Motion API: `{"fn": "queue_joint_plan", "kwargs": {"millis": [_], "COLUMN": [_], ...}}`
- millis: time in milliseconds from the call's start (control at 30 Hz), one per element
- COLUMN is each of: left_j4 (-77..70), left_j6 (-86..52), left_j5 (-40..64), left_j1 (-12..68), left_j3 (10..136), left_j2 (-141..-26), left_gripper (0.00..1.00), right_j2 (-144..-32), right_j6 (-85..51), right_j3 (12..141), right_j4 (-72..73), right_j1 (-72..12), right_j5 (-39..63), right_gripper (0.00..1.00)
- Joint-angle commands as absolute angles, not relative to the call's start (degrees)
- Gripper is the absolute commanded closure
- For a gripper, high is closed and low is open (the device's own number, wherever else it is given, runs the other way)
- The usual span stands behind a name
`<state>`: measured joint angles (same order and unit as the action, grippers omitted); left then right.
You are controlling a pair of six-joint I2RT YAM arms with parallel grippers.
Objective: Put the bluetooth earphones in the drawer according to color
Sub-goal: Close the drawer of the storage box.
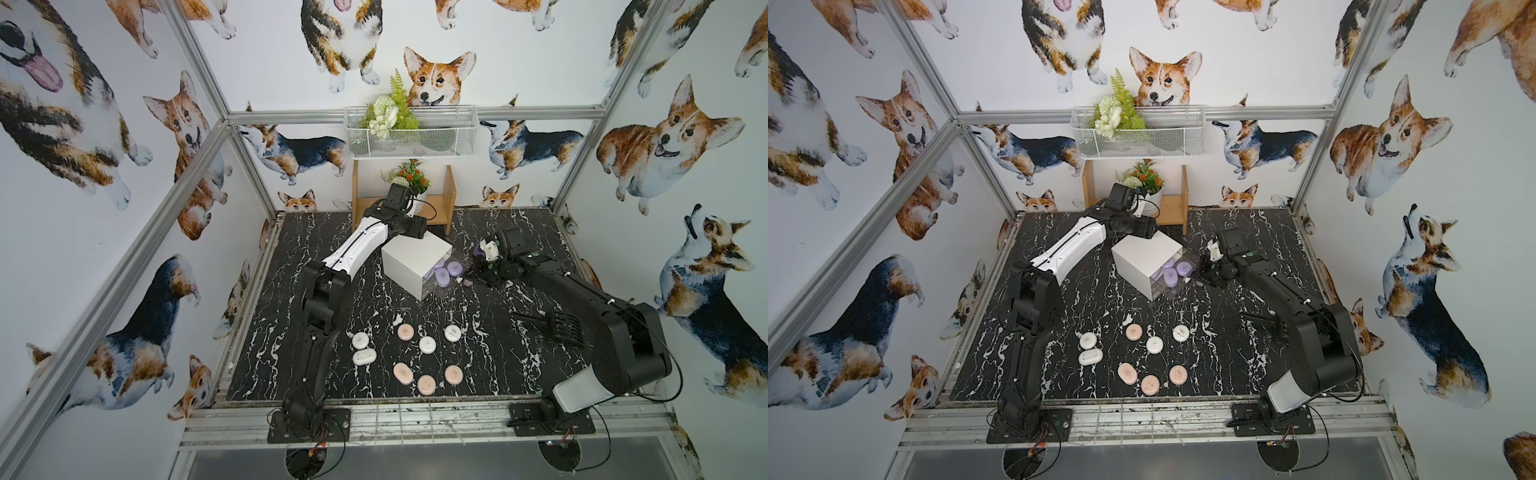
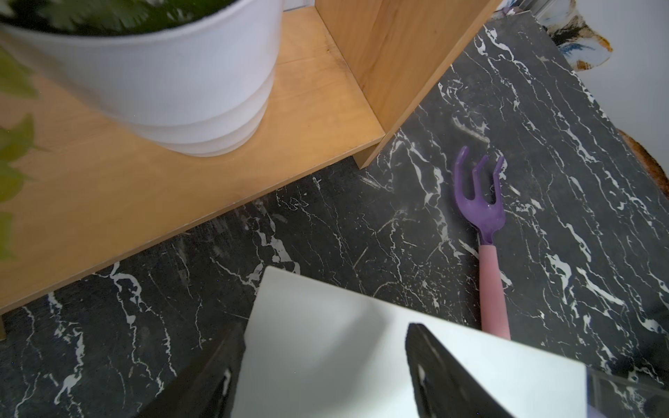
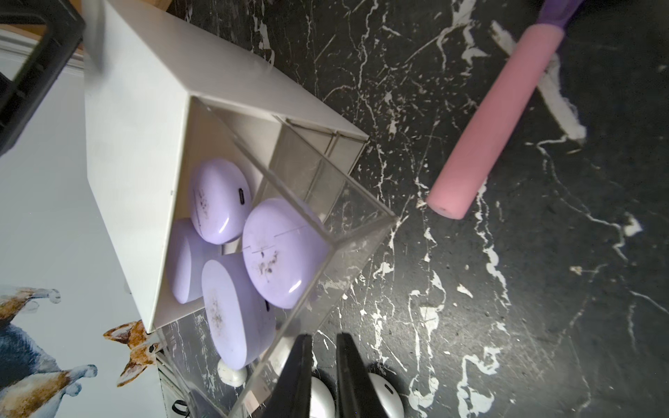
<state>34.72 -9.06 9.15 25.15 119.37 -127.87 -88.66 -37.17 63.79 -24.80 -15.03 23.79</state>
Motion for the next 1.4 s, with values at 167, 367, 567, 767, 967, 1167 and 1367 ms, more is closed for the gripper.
{"fn": "queue_joint_plan", "kwargs": {"millis": [167,367,567,767,967,1167,1367], "left_j4": [41.3,41.4,41.4,41.4,42.2,43.7,45.0], "left_j6": [-10.1,-10.2,-10.3,-10.5,-10.2,-9.7,-9.6], "left_j5": [13.8,13.9,13.6,13.8,12.4,9.8,5.2], "left_j1": [26.2,26.7,26.9,27.0,26.9,26.7,26.6], "left_j3": [117.1,117.2,115.9,115.0,115.4,118.7,122.4], "left_j2": [-127.3,-127.0,-126.1,-124.8,-123.8,-123.7,-121.4], "left_gripper": [0.24,0.24,0.25,0.25,0.24,0.12,0.02], "right_j2": [-94.0,-96.3,-98.6,-100.1,-97.2,-87.2,-80.6], "right_j6": [-39.8,-40.9,-41.8,-42.6,-41.5,-40.1,-44.4], "right_j3": [68.5,70.6,71.9,73.5,73.2,67.3,56.3], "right_j4": [-20.0,-19.1,-18.0,-17.1,-19.9,-23.9,-18.0], "right_j1": [-17.2,-18.5,-19.5,-20.5,-20.7,-20.8,-20.8], "right_j5": [24.0,24.1,24.7,24.7,22.9,20.5,24.3], "right_gripper": [0.81,0.81,0.81,0.81,0.77,0.54,0.53]}}
